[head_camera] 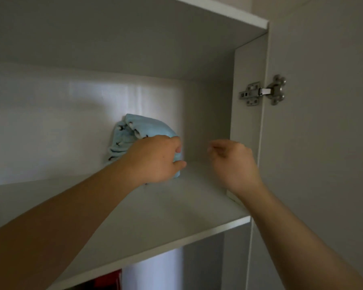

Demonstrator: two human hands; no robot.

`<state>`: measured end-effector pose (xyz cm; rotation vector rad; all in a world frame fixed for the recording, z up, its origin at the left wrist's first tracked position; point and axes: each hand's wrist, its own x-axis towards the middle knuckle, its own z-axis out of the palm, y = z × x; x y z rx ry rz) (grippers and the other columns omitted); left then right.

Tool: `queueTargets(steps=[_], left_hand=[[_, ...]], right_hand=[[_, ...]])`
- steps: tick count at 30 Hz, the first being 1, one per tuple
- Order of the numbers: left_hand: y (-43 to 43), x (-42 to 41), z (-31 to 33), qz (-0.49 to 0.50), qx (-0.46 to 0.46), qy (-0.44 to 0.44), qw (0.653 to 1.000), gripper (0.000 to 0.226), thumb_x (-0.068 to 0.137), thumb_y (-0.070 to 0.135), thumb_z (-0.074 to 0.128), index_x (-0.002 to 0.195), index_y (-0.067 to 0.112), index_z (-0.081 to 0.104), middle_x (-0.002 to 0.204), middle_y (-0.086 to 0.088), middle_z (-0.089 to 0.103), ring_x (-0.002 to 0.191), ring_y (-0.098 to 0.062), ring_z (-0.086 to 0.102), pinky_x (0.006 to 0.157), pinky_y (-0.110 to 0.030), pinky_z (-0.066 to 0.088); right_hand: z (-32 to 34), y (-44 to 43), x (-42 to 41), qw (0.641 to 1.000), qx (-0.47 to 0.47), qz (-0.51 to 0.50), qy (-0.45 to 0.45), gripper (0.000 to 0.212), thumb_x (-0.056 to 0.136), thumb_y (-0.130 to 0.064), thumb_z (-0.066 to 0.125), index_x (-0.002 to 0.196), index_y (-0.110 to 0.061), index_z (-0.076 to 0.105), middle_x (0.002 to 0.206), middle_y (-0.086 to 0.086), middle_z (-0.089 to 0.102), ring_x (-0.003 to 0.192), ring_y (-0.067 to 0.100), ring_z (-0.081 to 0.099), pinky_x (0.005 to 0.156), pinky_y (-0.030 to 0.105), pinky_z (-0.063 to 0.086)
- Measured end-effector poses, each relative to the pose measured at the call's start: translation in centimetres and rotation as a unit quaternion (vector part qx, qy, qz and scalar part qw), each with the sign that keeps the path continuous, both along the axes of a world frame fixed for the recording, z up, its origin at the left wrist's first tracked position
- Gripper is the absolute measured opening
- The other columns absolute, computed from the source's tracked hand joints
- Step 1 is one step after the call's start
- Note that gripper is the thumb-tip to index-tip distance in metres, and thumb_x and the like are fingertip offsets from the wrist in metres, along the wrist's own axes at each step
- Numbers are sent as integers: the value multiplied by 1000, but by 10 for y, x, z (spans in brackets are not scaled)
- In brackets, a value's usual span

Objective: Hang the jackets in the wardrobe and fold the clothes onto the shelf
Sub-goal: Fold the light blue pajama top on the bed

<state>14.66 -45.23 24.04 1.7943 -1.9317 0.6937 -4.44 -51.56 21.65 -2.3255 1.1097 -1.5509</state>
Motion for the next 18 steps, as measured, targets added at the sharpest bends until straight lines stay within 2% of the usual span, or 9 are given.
queueTargets(steps=[2,6,9,11,12,14,18], left_hand=[[16,-21,-2,2,-6,16,1000,36,89,60,54,111,32,56,90,8,66,79,-13,63,74,-37,55],[47,-60,-25,-61,-30,109,992,28,87,59,57,98,34,58,81,14,66,72,-5,61,73,-35,53],[63,-95,-58,-143,-20,197,970,23,85,57,61,91,34,62,75,20,65,66,0,60,67,-32,53],[71,-121,-85,-216,16,240,946,25,84,59,60,88,35,63,76,22,66,66,0,62,62,-28,50],[74,-134,-98,-256,40,254,932,25,84,59,60,87,35,64,75,22,66,66,-1,63,59,-25,47],[81,-159,-124,-329,99,284,895,22,84,57,63,88,35,64,73,21,67,66,-2,65,58,-20,45],[104,-214,-171,-442,200,324,812,23,86,57,64,91,35,65,76,14,71,66,-9,68,61,-26,52]], right_hand=[[-5,17,-21,999,16,13,-42,19,93,-17,59,95,-1,70,95,17,72,98,36,64,85,43,53],[-22,58,-59,995,63,-10,-78,20,94,-26,63,107,-19,76,104,-5,76,102,12,69,94,27,51],[-37,98,-94,992,87,-43,-77,21,95,-31,61,106,-25,76,96,-13,76,94,2,68,89,20,52],[-51,129,-118,989,101,-79,-69,15,94,-34,60,95,-30,74,86,-20,73,84,-4,66,75,10,50],[-61,146,-131,986,111,-103,-68,13,93,-35,60,90,-31,72,83,-23,72,81,-6,66,71,10,49],[-84,180,-157,974,138,-165,-67,13,93,-37,60,89,-32,72,83,-26,71,80,-9,66,72,8,49],[-133,258,-206,931,193,-304,-61,13,93,-39,63,94,-35,76,85,-33,69,81,-15,64,74,1,47]])
